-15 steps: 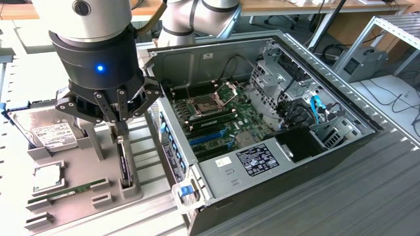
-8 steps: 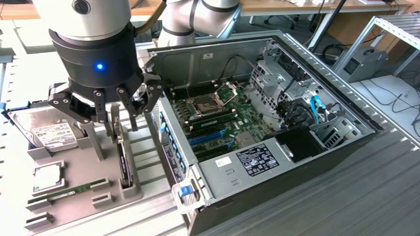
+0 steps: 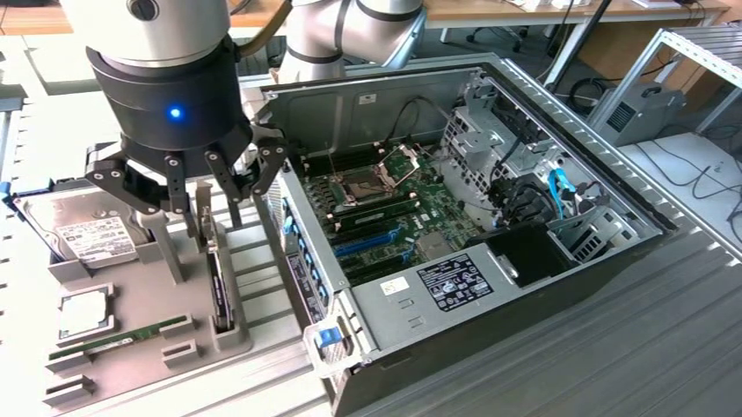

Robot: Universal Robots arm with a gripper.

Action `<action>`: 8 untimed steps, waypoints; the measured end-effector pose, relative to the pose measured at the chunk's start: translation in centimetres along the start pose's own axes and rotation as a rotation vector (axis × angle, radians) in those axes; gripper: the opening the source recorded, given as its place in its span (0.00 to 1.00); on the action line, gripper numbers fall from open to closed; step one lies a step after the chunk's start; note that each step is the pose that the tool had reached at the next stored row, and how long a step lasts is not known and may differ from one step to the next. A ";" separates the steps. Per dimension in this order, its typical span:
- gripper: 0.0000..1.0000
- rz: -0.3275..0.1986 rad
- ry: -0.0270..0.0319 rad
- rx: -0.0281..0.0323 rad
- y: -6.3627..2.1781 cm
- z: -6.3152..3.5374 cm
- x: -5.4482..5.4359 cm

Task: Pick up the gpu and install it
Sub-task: 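Pick up the gpu and move the gpu toward the slot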

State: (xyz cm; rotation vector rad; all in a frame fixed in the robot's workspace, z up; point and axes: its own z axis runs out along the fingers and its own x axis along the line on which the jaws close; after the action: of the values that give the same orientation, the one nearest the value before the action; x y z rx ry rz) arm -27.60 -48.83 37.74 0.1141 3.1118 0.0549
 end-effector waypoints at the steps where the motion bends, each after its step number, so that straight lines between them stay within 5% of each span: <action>1: 0.42 0.000 0.0000 0.0000 0.05 0.01 0.0; 8: 0.42 0.000 -0.0001 0.0000 0.33 0.02 0.0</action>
State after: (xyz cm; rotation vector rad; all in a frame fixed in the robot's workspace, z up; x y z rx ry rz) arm -27.60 -48.49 37.73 0.1138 3.1117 0.0549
